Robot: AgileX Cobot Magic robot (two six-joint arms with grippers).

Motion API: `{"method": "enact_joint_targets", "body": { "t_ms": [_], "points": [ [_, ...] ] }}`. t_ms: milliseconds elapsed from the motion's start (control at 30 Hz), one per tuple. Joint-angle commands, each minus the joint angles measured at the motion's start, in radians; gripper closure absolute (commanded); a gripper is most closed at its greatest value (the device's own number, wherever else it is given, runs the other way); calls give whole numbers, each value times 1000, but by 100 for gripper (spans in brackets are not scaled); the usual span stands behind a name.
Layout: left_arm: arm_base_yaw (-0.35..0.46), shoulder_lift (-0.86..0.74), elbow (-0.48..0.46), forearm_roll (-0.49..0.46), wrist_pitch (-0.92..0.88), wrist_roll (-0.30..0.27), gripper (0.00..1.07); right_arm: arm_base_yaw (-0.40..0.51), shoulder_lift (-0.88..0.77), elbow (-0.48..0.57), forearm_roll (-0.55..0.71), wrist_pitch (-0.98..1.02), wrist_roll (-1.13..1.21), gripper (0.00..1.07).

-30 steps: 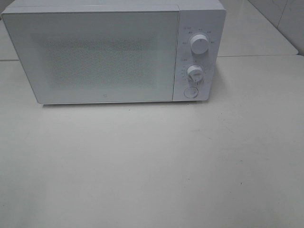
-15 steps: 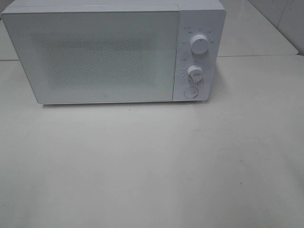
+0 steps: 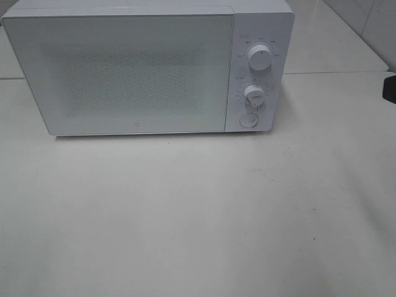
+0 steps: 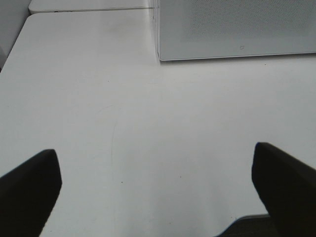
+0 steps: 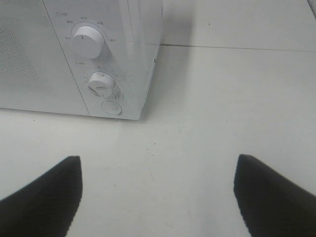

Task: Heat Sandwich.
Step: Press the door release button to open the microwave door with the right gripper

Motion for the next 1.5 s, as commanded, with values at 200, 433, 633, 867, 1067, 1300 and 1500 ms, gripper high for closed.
{"method": "enact_joint_targets", "body": {
  "t_ms": [200,433,633,867,1067,1300,1500],
  "points": [
    [-1,-16,0,-6,-9,2,9,-8,213,-4,1,-250,38,31],
    [-1,-16,0,-6,-9,2,9,-5,353,-4,1,-428,29,31],
    [-1,-16,0,-6,-9,2,9,-5,483,-3,1,-626,20,31],
    [-1,-16,0,-6,-9,2,9,-2,587,22,35,-799,-1,31],
    [-1,-16,0,-6,-9,2,9,75,661,54,189,-912,-145,31],
    [-1,-16,0,-6,-9,2,9,224,777,63,425,-1062,-304,31],
    [-1,-16,0,-6,-9,2,9,330,848,63,506,-1139,-304,31]
  ]
}}
